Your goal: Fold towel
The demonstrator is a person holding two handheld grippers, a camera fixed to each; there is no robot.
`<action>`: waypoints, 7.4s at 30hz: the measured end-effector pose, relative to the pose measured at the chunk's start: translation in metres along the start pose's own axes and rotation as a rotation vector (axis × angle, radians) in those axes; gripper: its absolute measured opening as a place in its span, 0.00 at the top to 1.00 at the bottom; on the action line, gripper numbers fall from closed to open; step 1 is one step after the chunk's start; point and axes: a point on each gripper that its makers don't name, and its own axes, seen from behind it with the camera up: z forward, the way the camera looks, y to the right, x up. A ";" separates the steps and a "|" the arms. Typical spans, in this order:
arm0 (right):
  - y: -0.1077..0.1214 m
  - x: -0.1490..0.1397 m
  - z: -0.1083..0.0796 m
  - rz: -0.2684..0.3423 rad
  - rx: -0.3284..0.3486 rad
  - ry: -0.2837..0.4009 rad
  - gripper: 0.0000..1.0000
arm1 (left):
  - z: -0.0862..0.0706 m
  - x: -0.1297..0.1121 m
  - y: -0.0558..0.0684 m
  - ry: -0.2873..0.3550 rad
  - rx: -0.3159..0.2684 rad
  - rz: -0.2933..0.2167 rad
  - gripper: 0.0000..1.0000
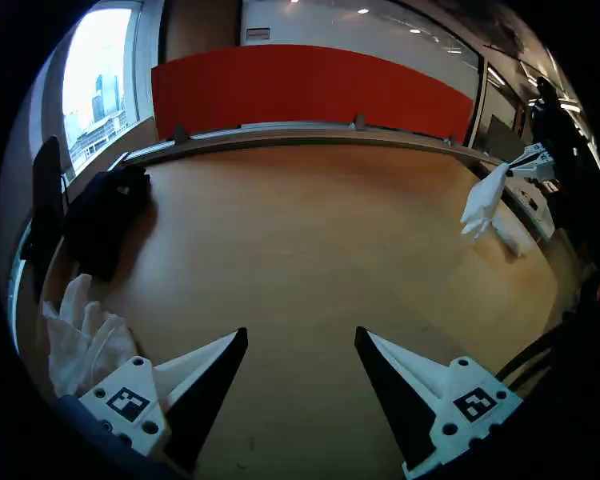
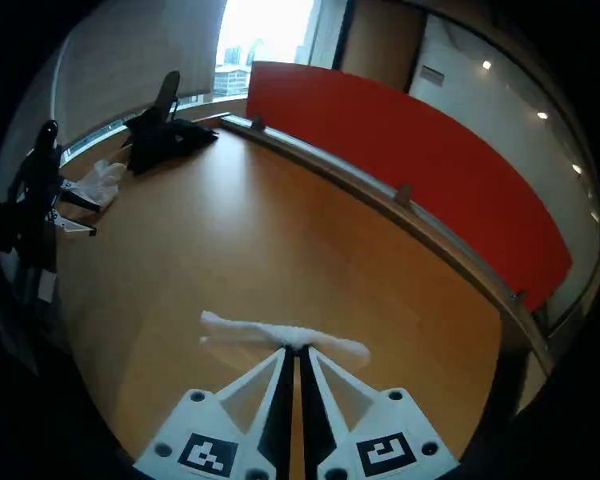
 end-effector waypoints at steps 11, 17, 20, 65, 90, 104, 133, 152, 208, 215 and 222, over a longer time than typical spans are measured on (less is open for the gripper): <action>0.073 -0.032 -0.018 0.027 -0.070 -0.051 0.95 | 0.004 0.002 0.003 -0.012 0.011 -0.007 0.00; 0.107 -0.046 -0.026 0.032 -0.105 -0.079 0.95 | 0.005 0.005 0.005 -0.018 0.015 0.004 0.00; 0.123 -0.050 -0.030 0.036 -0.122 -0.091 0.95 | 0.005 0.006 0.007 -0.020 0.016 0.007 0.00; 0.185 -0.190 -0.106 0.171 -0.248 -0.261 0.95 | 0.005 0.008 0.016 -0.036 0.021 0.044 0.00; 0.152 -0.298 -0.101 0.305 -0.263 -0.415 0.95 | -0.007 0.000 0.008 -0.041 0.040 0.047 0.00; 0.148 -0.310 -0.095 0.315 -0.287 -0.446 0.94 | -0.011 -0.001 0.006 -0.041 0.043 0.049 0.00; 0.147 -0.288 -0.088 0.381 -0.332 -0.387 0.00 | -0.011 0.001 0.002 -0.031 0.037 0.047 0.00; 0.133 -0.263 -0.067 0.629 -0.364 -0.240 0.00 | -0.012 0.010 -0.006 -0.008 0.048 0.025 0.00; 0.079 -0.031 -0.075 0.585 -0.505 0.443 0.00 | 0.015 0.121 -0.046 0.305 0.090 -0.098 0.00; 0.061 0.008 -0.072 0.515 -0.531 0.489 0.00 | 0.013 0.133 -0.052 0.343 0.097 -0.087 0.00; 0.040 0.046 -0.064 0.471 -0.535 0.526 0.00 | 0.005 0.147 -0.059 0.402 0.110 -0.079 0.00</action>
